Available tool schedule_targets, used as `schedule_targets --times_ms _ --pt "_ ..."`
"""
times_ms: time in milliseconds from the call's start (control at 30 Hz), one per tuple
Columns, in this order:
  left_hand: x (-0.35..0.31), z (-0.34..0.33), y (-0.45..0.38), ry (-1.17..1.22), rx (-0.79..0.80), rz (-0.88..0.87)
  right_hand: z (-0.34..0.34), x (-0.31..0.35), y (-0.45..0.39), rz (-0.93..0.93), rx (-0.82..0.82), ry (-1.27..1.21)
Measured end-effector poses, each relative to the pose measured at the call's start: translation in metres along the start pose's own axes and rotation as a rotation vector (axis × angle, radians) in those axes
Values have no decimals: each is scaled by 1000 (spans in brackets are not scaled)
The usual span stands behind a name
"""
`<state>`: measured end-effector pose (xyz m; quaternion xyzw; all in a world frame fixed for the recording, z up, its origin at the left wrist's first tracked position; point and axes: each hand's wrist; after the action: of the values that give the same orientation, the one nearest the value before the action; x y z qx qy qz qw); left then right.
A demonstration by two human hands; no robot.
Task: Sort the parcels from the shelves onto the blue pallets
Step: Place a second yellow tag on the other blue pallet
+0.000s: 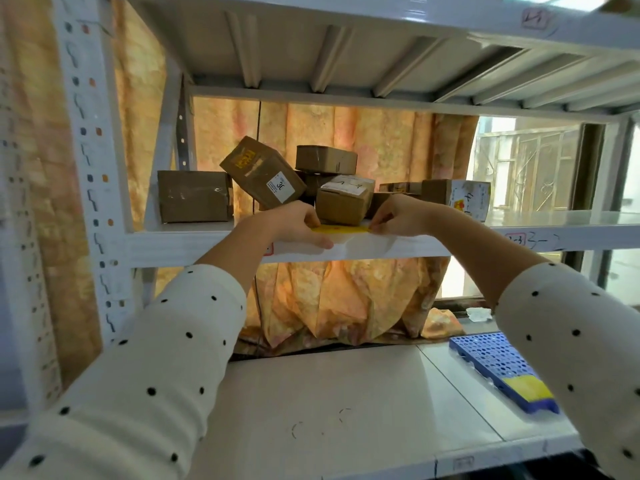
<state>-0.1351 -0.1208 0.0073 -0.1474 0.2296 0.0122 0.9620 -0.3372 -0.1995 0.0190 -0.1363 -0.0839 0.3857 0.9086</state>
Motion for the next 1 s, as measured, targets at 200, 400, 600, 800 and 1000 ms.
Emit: schedule_targets --times_ms 200,400,600,800,1000 --pt "-3 -7 0 -25 -4 46 1 5 6 -37 71 -75" --pt "-5 -6 1 -55 -28 50 7 9 4 -44 40 -201" --pt "-1 8 8 -51 35 102 2 15 -1 -20 43 -277" --pt "1 23 23 -106 46 90 2 22 -3 77 42 -299" --pt "3 34 41 -226 -13 46 2 31 -8 123 40 -397"
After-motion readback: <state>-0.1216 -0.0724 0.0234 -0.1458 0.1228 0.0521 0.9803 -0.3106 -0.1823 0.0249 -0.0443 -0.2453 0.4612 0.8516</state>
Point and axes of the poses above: each hand's wrist, its own y-axis away from the middle knuckle, its own z-axis out of the back of the hand, x = y × z, and after that the axes turned 11 degrees about y, right-handed
